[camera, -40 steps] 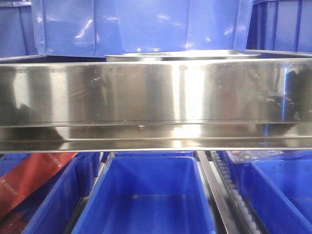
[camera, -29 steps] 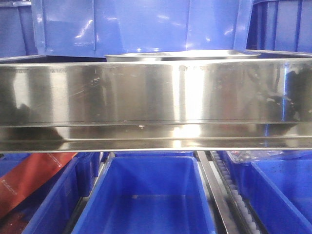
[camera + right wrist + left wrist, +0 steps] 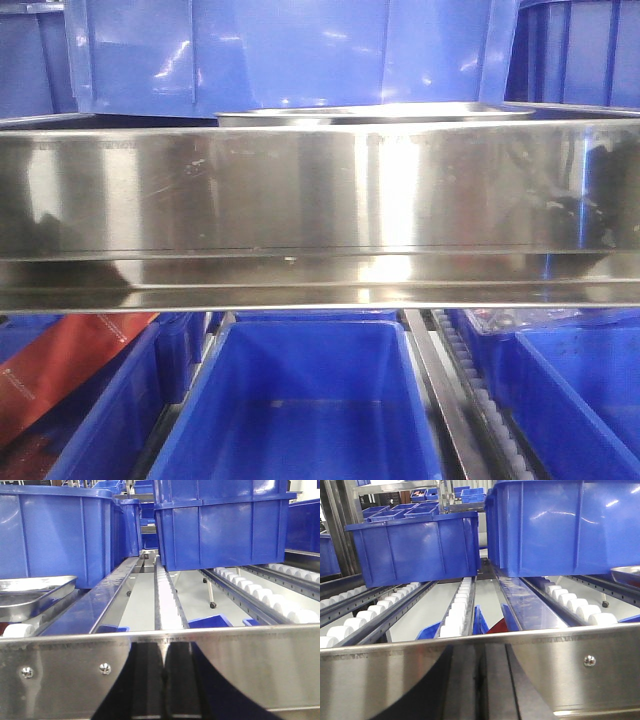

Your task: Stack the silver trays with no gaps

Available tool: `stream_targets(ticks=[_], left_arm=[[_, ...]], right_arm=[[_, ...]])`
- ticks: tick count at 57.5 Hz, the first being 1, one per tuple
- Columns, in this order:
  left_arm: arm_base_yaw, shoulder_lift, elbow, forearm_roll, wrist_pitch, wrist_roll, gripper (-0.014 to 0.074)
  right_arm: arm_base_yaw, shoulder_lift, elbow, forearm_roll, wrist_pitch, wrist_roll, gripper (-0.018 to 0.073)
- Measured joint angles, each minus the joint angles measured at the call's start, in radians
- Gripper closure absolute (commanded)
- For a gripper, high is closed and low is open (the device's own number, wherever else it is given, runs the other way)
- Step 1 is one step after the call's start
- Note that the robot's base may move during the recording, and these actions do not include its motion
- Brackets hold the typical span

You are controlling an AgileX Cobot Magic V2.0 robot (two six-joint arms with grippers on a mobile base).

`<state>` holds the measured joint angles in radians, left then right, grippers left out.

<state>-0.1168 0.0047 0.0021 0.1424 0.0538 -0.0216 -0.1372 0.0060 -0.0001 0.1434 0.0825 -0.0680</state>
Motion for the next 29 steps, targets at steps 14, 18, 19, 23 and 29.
stream_targets(ticks=[14,18,19,23,29], left_arm=[[0.000,0.000,0.000,0.043,-0.002,0.002,0.0613],[0.000,0.000,0.000,0.045,-0.002,0.002,0.0613],[0.000,0.000,0.000,0.045,-0.002,0.002,0.0613],[0.000,0.000,0.000,0.047,-0.002,0.002,0.0613],[0.000,0.000,0.000,0.047,-0.004,0.002,0.0613]], right_arm=[[0.000,0.000,0.000,0.000,0.000,0.000,0.0637],[0.000,0.000,0.000,0.000,0.000,0.000,0.0637],[0.000,0.000,0.000,0.000,0.000,0.000,0.0637],[0.000,0.000,0.000,0.000,-0.015,0.000,0.0637],[0.000,0.000,0.000,0.002,-0.075,0.000,0.0637]])
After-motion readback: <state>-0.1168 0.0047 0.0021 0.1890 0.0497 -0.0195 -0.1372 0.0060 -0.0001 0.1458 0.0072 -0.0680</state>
